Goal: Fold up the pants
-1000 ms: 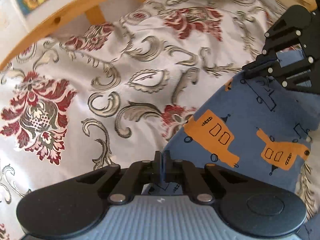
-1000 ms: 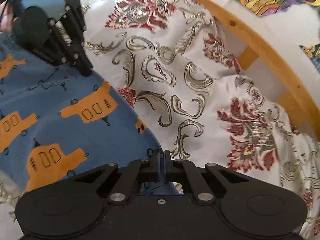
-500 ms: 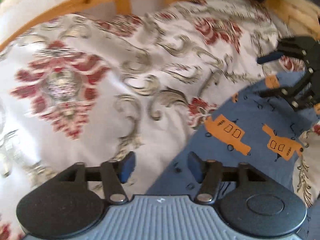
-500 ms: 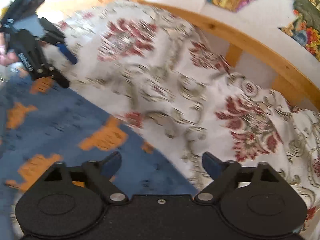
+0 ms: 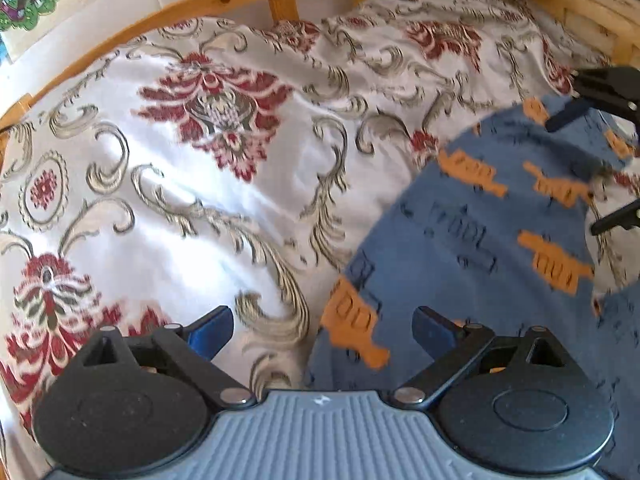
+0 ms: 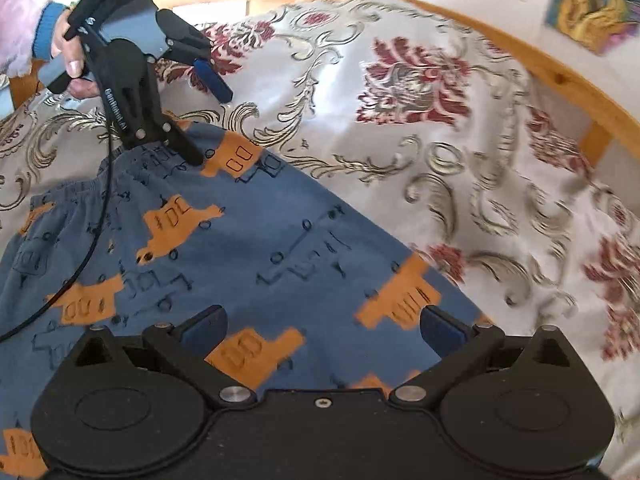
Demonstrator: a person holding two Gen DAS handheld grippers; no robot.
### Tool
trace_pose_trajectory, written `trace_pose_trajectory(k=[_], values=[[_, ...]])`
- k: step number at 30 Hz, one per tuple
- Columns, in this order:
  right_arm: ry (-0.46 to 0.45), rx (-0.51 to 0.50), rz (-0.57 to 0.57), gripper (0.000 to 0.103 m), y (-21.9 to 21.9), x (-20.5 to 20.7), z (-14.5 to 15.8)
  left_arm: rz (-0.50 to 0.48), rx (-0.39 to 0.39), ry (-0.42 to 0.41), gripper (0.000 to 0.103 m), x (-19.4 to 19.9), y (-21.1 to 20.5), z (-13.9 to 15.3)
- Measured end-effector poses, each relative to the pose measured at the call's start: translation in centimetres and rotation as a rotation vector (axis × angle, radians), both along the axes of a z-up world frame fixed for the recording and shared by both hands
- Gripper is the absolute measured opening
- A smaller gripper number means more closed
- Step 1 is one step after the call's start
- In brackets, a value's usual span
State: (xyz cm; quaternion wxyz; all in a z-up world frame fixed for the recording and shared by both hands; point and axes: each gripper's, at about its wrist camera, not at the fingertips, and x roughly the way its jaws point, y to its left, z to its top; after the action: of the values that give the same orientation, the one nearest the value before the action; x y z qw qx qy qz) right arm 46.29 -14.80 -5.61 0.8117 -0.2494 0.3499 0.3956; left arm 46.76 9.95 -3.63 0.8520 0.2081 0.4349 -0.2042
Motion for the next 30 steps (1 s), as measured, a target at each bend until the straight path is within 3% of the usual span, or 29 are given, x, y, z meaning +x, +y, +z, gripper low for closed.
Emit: trace_pose_trajectory(k=[4, 8, 10, 11, 13, 19, 21, 23, 25, 27, 30], values=[[0.015, 0.015, 0.021, 0.101, 2.9, 3.1, -0.8, -0.023, 0.019, 0.057, 0.085, 0.5, 0.6, -0.9], [0.009, -0.008, 0.087, 0.092, 5.6, 6.3, -1.4, -0.051, -0.001, 0.094, 0.071, 1.2, 1.3, -0.8], [0.003, -0.052, 0.137, 0.087, 6.9, 7.6, -1.8, -0.059, -0.003, 0.129, 0.049, 1.7, 1.6, -0.8], [0.004, -0.071, 0.152, 0.080, 7.2, 8.1, -2.0, -0.063, 0.003, 0.145, 0.045, 1.9, 1.6, -0.9], [0.019, -0.091, 0.180, 0.077, 7.6, 8.8, -2.1, -0.075, 0.016, 0.164, 0.035, 2.3, 1.6, -0.9], [0.096, -0.154, 0.188, 0.070, 7.8, 10.9, -2.4, -0.079, -0.004, 0.200, 0.033, 3.3, 1.8, -1.3], [0.110, -0.166, 0.175, 0.046, 7.7, 11.3, -2.6, -0.064, -0.022, 0.217, 0.031, 3.8, 1.9, -1.6], [0.126, -0.167, 0.168, 0.032, 7.7, 11.4, -2.7, -0.051, -0.038, 0.234, 0.026, 4.1, 2.0, -1.8], [0.122, -0.176, 0.176, 0.013, 7.6, 11.1, -2.6, -0.050, -0.040, 0.249, 0.013, 4.3, 2.0, -2.1], [0.103, -0.187, 0.184, 0.003, 7.6, 10.6, -2.4, -0.058, -0.050, 0.268, 0.005, 4.2, 2.0, -2.5], [0.063, -0.189, 0.183, 0.000, 7.4, 9.6, -1.9, -0.049, -0.042, 0.265, 0.001, 3.9, 1.8, -2.3]])
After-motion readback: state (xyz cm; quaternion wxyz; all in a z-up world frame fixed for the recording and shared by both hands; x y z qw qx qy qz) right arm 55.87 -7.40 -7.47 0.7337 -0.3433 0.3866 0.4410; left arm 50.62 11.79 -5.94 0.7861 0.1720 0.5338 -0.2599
